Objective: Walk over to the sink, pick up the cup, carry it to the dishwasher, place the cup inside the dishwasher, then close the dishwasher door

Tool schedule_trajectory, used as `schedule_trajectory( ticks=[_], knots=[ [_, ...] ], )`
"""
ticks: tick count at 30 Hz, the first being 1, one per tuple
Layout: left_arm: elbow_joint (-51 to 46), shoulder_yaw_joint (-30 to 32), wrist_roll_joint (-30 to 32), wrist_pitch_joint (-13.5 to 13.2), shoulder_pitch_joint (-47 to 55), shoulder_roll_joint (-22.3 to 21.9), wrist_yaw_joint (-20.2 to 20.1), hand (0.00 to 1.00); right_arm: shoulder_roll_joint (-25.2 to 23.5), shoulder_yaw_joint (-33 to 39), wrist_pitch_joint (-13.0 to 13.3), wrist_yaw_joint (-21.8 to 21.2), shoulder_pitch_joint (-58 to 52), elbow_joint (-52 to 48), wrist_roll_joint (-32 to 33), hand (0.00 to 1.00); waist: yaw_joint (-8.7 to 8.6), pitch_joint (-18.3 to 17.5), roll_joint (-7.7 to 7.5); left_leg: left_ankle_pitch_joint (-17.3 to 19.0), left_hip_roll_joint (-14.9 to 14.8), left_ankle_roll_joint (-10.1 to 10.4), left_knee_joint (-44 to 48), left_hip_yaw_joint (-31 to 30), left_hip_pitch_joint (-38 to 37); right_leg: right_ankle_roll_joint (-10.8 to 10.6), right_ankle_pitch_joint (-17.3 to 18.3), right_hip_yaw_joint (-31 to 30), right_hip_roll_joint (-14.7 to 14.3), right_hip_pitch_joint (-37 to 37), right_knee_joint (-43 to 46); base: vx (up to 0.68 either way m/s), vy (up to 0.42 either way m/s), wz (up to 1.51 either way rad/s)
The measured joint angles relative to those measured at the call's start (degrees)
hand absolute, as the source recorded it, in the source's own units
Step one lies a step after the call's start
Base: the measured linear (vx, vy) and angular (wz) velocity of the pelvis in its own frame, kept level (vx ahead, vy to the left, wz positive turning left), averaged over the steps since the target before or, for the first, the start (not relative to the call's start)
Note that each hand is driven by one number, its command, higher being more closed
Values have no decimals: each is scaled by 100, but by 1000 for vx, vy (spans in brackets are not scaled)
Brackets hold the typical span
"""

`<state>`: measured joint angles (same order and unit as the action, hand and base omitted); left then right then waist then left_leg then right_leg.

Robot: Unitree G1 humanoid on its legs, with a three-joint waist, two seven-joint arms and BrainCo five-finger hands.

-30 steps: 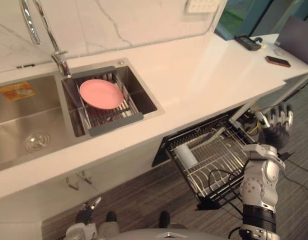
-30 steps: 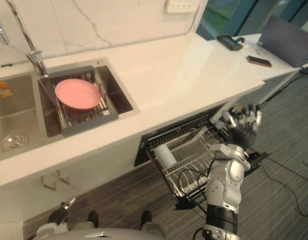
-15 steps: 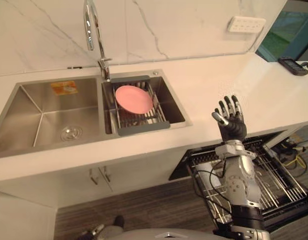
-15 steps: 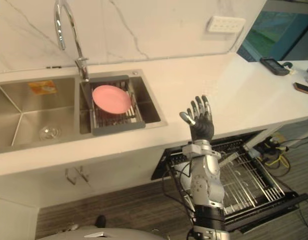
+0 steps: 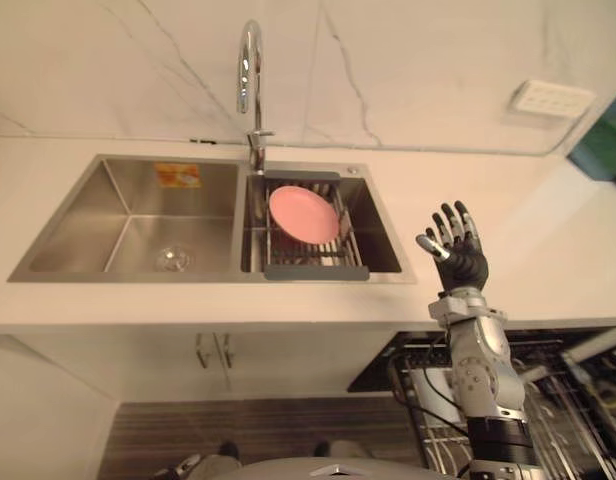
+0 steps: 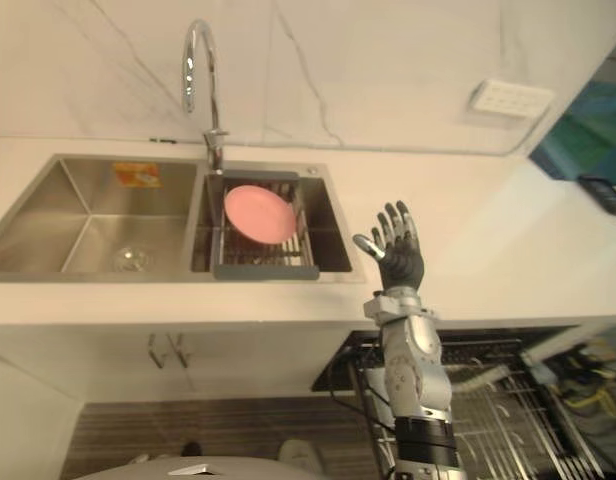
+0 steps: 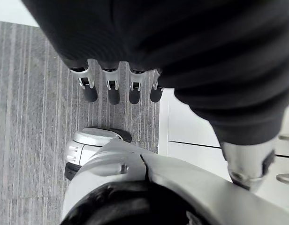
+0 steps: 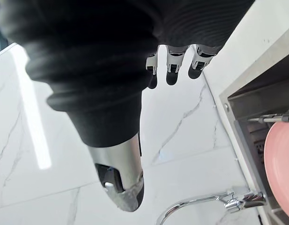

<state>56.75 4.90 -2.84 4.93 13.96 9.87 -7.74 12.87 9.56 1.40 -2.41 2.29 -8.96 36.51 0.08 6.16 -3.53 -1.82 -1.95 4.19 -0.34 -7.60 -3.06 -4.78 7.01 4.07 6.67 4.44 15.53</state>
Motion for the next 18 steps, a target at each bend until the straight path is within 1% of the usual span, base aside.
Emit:
schedule_trajectory(
  ticks=[1,2,3,4,7,9,12,14,18],
  knots=[
    [0,21,-178,0,82,-73,0,0,-4,0,-3,4,0,-120,31,0,22,-11,85,-12,-105,59,-40,20,2,24,-104,50,-99,-88,-212,78,-74,3],
    [2,59,-228,2,95,-100,-1,0,-3,2,2,3,4,-154,31,0,23,-13,95,-8,-145,67,-58,35,1,18,-129,87,-131,-135,-302,120,-101,9],
    [4,126,-274,1,128,-126,-3,0,-4,13,3,14,2,-150,31,0,24,-3,71,14,-220,99,-63,58,1,-8,-225,141,-199,-249,-460,134,-77,1],
    [5,200,-259,-34,138,-125,-4,0,-21,2,3,25,6,-150,29,0,50,-8,71,36,-267,125,-68,112,-18,15,-280,143,-240,-328,-578,107,-52,-2],
    [9,295,-260,-121,140,-83,-1,0,-65,-5,-12,35,3,-150,-43,0,99,62,-57,104,-275,104,-74,184,-77,42,-419,130,-252,-483,-761,94,-2,-9],
    [9,295,-259,-149,137,-72,-1,0,-101,-7,-19,14,2,-147,-130,0,118,67,-78,140,-241,70,-72,241,-114,17,-432,107,-203,-551,-828,86,44,-6],
    [8,288,-261,-236,132,-74,-1,0,-101,-30,-20,-107,2,-134,-495,0,112,76,-62,180,-139,5,-71,269,-155,-40,-423,128,-99,-652,-893,57,58,5],
    [5,286,-262,-247,130,-73,-1,0,-101,-64,-19,-174,7,-134,-692,0,137,76,-62,196,-85,-22,-73,265,-187,-73,-401,139,-69,-693,-893,34,48,7],
    [5,279,-346,-245,128,-68,-3,0,-36,-307,-29,-193,68,-116,-1697,0,137,75,-64,203,31,-76,-82,182,-206,-135,-360,280,48,-814,-899,-1,28,17]
  ],
)
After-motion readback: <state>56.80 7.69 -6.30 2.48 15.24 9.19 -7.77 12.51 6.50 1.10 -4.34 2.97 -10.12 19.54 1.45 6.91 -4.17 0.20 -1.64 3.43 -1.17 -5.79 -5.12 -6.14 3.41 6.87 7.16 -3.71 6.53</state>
